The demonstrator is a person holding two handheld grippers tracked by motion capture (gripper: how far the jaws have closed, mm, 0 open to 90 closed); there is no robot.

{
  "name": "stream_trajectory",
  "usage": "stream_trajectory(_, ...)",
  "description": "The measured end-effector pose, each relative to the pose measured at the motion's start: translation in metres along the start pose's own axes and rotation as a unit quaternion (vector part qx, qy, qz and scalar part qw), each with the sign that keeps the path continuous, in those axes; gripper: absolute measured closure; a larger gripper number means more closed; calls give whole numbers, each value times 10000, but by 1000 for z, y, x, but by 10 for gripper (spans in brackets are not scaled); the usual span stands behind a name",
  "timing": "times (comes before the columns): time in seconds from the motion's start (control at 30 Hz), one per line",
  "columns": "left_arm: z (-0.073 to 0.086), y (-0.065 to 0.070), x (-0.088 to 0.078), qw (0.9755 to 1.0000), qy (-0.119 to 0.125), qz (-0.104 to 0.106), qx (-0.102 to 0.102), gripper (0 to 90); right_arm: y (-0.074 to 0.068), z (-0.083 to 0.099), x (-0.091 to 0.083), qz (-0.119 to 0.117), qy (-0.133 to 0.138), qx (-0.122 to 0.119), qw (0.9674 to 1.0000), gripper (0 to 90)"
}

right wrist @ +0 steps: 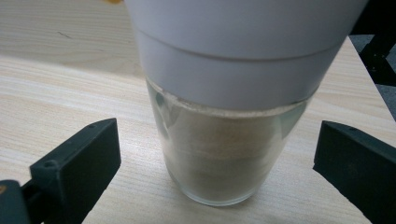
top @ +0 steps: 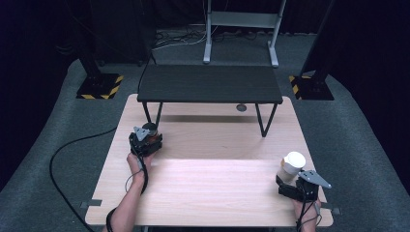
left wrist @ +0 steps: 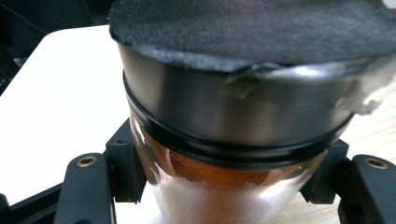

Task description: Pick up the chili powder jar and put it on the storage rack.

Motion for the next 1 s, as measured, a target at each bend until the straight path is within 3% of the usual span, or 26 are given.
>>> stream_trajectory(0.27,-4,-1,-5,9999,28,54,107,317,0,0,0,-17,-8,4,10000,0)
stream_trajectory(0.37,-6,-3,-7,9999,76,102,5,317,0,0,0,-9,-5,14,10000,0)
stream_trajectory(0.7,-12,-5,-15,9993,148,339,-21,317,1,0,0,-23,-9,20,10000,0)
stream_trajectory(0.87,-16,-4,-20,9990,155,415,114,316,0,0,0,-14,-15,-8,10000,0)
stream_trajectory(1.0,-18,-5,-24,9987,184,463,98,317,0,0,0,-16,-17,-16,10000,0)
Point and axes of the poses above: each handheld gripper's, and its own axes: x roughly forward along the jaws, z roughly out of its underside, y roughly to its right, the point moved 10 cm from there along x, roughly forward along the jaws, and after that the axes turned 7 degrees about x, right-handed, at the moved point
